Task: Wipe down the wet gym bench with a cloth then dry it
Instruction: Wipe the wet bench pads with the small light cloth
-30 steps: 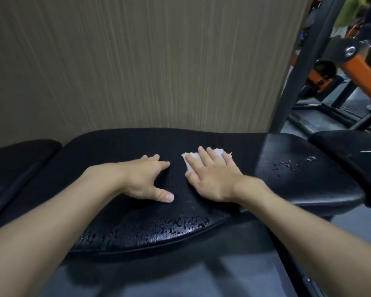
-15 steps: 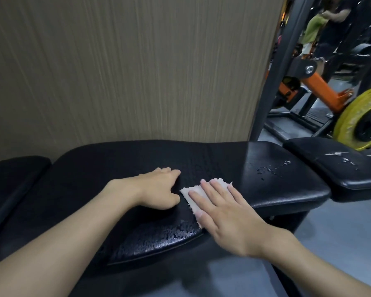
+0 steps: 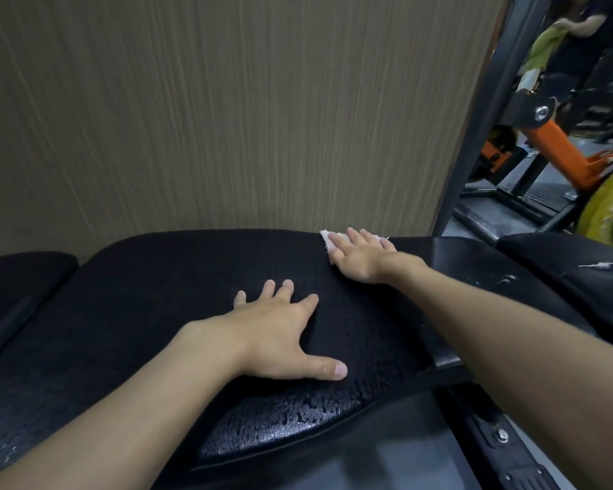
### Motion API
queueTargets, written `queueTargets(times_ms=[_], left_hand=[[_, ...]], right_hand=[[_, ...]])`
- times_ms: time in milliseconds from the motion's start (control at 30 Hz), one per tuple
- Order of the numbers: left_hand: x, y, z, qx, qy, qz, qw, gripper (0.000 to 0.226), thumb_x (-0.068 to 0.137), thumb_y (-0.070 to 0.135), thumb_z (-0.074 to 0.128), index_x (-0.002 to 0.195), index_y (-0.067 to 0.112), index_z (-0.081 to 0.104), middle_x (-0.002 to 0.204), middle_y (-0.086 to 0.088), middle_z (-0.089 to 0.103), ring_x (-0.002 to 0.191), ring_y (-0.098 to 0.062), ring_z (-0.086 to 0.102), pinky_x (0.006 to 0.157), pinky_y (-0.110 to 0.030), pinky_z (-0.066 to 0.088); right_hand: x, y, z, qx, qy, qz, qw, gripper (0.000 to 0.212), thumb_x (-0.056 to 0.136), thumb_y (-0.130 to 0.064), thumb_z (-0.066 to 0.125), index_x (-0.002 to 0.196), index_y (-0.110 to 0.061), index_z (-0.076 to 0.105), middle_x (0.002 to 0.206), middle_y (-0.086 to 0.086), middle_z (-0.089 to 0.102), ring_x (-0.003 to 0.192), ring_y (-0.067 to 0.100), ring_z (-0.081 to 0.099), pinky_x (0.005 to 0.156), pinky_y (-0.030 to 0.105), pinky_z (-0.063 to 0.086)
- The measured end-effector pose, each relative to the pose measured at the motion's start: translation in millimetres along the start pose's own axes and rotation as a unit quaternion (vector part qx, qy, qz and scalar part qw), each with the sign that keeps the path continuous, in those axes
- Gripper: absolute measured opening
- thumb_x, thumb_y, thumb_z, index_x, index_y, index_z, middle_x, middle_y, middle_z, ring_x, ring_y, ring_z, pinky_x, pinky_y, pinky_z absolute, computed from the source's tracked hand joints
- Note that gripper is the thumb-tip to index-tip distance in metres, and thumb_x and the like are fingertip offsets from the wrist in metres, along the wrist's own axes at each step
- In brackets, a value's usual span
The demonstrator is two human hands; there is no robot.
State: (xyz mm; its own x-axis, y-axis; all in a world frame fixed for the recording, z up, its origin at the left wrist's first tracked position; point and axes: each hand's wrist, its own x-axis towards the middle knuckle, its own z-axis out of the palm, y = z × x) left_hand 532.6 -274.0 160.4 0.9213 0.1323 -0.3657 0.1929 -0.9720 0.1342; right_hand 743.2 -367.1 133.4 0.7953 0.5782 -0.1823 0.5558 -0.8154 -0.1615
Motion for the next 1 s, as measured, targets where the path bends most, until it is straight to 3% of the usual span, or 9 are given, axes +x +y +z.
queueTargets(times_ms=[100, 233, 433, 567, 667, 800, 933, 1000], left_hand=[[2.1, -0.1, -1.1, -0.013, -0.005, -0.004, 1.0, 0.116, 0.068, 0.085, 0.053, 0.156, 0.033, -0.003, 0.164, -0.008, -0.014, 0.15, -0.027, -0.016, 0.119, -0.058, -0.002], [3.8, 0.0, -3.6, -0.015, -0.013, -0.007, 1.0, 0.117, 0.067, 0.085, 0.055, 0.155, 0.033, -0.003, 0.164, -0.006, -0.014, 0.15, -0.026, -0.016, 0.119, -0.058, -0.001], [4.4, -0.1, -6.7, -0.014, -0.018, -0.008, 1.0, 0.12, 0.066, 0.085, 0.057, 0.155, 0.033, -0.003, 0.164, -0.008, -0.013, 0.15, -0.028, -0.015, 0.118, -0.061, 0.001], [2.3, 0.9, -7.0, -0.018, -0.013, -0.006, 1.0, 0.12, 0.066, 0.085, 0.057, 0.156, 0.032, -0.004, 0.164, -0.009, -0.013, 0.15, -0.029, -0.014, 0.118, -0.061, 0.001], [0.7, 2.7, -8.2, -0.014, -0.016, -0.011, 1.0, 0.12, 0.066, 0.085, 0.056, 0.156, 0.031, -0.003, 0.164, -0.008, -0.012, 0.15, -0.029, -0.013, 0.118, -0.061, 0.003], [-2.3, 7.7, -15.2, 0.011, 0.006, 0.016, 1.0, 0.118, 0.068, 0.083, 0.058, 0.157, 0.027, 0.004, 0.165, -0.003, -0.007, 0.151, -0.022, -0.01, 0.117, -0.061, 0.011], [1.6, 21.9, -15.9, 0.009, 0.03, 0.042, 0.999, 0.116, 0.068, 0.084, 0.055, 0.156, 0.023, 0.011, 0.165, 0.0, 0.003, 0.151, -0.02, 0.002, 0.116, -0.06, 0.017], [6.5, 25.3, -10.7, 0.022, 0.019, 0.034, 0.999, 0.118, 0.066, 0.086, 0.054, 0.156, 0.024, 0.011, 0.165, -0.002, 0.002, 0.151, -0.022, 0.0, 0.115, -0.062, 0.016]], right_hand=[[10.3, 0.8, -4.0, 0.005, 0.005, 0.003, 1.0, 0.057, 0.1, -0.054, 0.01, 0.156, -0.043, 0.004, 0.166, -0.005, 0.005, 0.153, 0.019, -0.005, 0.121, 0.048, -0.005], [-3.8, -1.1, 0.3, 0.001, -0.002, 0.004, 1.0, 0.058, 0.101, -0.05, 0.011, 0.157, -0.038, 0.003, 0.167, -0.004, -0.002, 0.152, 0.018, -0.009, 0.121, 0.047, -0.007], [-87.2, 4.9, 17.5, -0.039, 0.033, -0.073, 0.996, 0.055, 0.101, -0.049, 0.012, 0.155, -0.041, 0.005, 0.166, -0.002, 0.001, 0.152, 0.019, -0.006, 0.121, 0.048, -0.002], [-153.4, 10.9, 29.4, -0.073, 0.056, -0.109, 0.99, 0.08, 0.078, -0.06, -0.015, 0.154, -0.039, 0.001, 0.166, -0.003, 0.0, 0.152, 0.019, -0.004, 0.122, 0.044, 0.001], [-189.2, 18.8, 41.5, -0.094, 0.075, -0.133, 0.984, 0.088, 0.079, -0.063, -0.033, 0.156, -0.037, -0.001, 0.166, -0.001, 0.001, 0.152, 0.022, -0.004, 0.122, 0.044, 0.001], [-210.5, 21.6, 37.1, -0.059, 0.073, -0.146, 0.985, 0.069, 0.092, -0.057, -0.014, 0.156, -0.037, -0.001, 0.166, -0.004, -0.007, 0.152, 0.02, -0.012, 0.121, 0.046, -0.004], [-190.1, 17.7, 35.5, -0.071, 0.08, -0.135, 0.985, 0.084, 0.082, -0.063, -0.027, 0.156, -0.037, 0.004, 0.167, -0.002, 0.002, 0.152, 0.021, -0.003, 0.121, 0.042, 0.001], [-163.1, 19.4, 31.9, -0.072, 0.067, -0.119, 0.988, 0.081, 0.081, -0.062, -0.019, 0.156, -0.038, 0.002, 0.167, -0.001, 0.001, 0.152, 0.02, -0.004, 0.122, 0.042, 0.001]])
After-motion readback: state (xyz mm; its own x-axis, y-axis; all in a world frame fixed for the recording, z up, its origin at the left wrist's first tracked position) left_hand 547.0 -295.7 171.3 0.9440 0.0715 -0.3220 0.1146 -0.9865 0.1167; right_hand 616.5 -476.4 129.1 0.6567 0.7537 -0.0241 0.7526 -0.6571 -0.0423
